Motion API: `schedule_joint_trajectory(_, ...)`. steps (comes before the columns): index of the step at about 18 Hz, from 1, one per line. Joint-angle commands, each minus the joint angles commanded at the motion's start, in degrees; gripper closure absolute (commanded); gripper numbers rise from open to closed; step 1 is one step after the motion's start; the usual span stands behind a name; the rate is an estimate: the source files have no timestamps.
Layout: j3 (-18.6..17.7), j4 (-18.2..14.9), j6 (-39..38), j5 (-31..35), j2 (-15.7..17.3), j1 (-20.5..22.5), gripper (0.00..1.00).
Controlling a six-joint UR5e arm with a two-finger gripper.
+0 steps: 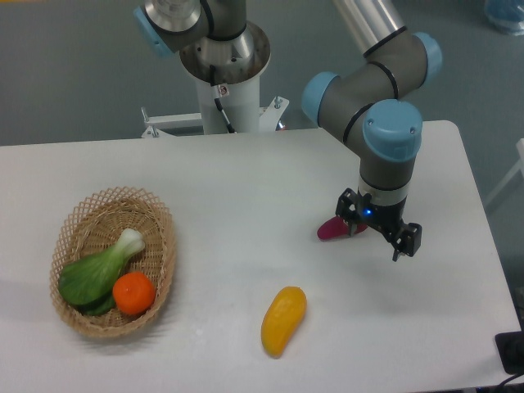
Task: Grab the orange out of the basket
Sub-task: 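Lower the purple sweet potato onto the table and open the gripper, then move the open gripper over the orange in the wicker basket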
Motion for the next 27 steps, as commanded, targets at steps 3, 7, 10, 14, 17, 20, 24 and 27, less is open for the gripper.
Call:
schedule_joint_trajectory(3, 0.0, 0.0, 0.0, -0.1, 0.0, 0.0, 0.0)
schedule_joint_trajectory(7, 0.0, -0.3, -6.3, -0.6, 0.3, -1.0, 0.0)
schedule_joint_trajectory(10, 0.0, -0.4, -11.9, -0.5, 0.8, -3.4, 0.0)
schedule_joint_trajectory(14, 0.0, -1.1, -24.8, -0.6, 1.9, -7.1, 0.0)
schedule_joint_trajectory(17, 0.5, -0.4, -38.9, -3.8, 1.9, -8.6, 0.0)
schedule_joint_trajectory(20, 0.4, -0.5, -44.5, -4.0, 2.5, -12.1, 0.0)
schedule_joint_trajectory(24, 0.7, -0.4, -60.8, -4.0, 2.6, -19.2, 0.0)
schedule_joint_trajectory(27, 0.7, -0.4, -69.4, -3.3, 2.3, -23.4, 0.0)
